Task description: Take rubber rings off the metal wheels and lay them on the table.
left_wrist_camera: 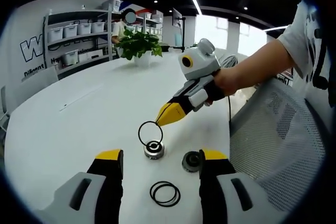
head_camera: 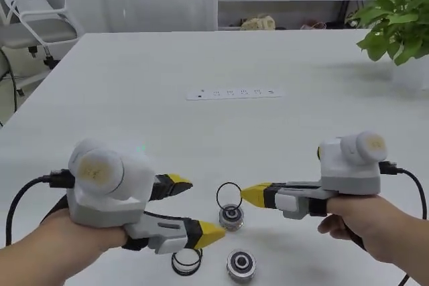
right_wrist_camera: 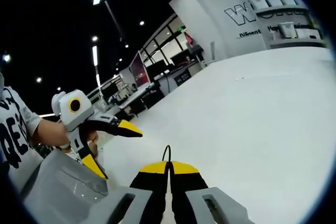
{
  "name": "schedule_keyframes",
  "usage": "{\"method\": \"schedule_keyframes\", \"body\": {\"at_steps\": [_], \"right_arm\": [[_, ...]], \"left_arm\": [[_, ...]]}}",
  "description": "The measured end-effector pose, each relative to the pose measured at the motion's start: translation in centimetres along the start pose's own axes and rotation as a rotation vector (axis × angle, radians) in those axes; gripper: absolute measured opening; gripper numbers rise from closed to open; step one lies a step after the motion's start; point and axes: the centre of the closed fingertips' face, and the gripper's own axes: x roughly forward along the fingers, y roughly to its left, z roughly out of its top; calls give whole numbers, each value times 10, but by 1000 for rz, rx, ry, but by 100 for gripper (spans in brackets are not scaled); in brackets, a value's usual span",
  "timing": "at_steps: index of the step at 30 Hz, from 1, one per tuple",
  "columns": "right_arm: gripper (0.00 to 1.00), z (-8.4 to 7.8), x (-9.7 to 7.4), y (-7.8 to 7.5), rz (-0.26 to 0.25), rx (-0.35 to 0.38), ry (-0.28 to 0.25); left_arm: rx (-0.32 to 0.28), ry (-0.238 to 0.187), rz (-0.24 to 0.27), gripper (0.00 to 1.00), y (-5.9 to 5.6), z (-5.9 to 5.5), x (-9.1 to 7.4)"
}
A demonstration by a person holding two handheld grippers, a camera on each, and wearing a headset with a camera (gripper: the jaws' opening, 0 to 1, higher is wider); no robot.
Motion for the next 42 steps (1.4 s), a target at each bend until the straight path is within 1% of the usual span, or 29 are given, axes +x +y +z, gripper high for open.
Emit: {"method": "schedule_keyframes", "body": {"at_steps": [3, 11, 15, 22, 24, 27, 31, 34, 42], "right_arm": [[0, 1, 0, 2, 3, 0, -1], [0, 6, -1, 8, 14, 2, -15], [0, 6, 0, 11, 18, 2, -14], [0, 7, 3, 18, 34, 4, -16], [0, 7, 5, 21, 40, 5, -16], [0, 8, 7, 26, 50, 6, -16], [0, 9, 9, 30, 63, 8, -17], [0, 9, 11, 32, 69, 12, -15], [0, 4, 18, 41, 89, 11, 2]], "left_arm": [[-20, -10, 11, 58, 2, -1, -8], [-42, -44, 43, 63, 6, 2, -28], [-45, -45, 55, 65, 6, 0, -36], [-33, -42, 78, 71, 6, -6, -49], [-39, -48, 84, 72, 8, -6, -53], [-43, -56, 90, 74, 7, -5, -57], [-40, -53, 91, 75, 6, -7, -61], [-42, -56, 95, 77, 8, -9, -64], [-51, -57, 103, 81, 6, -13, -71]]}}
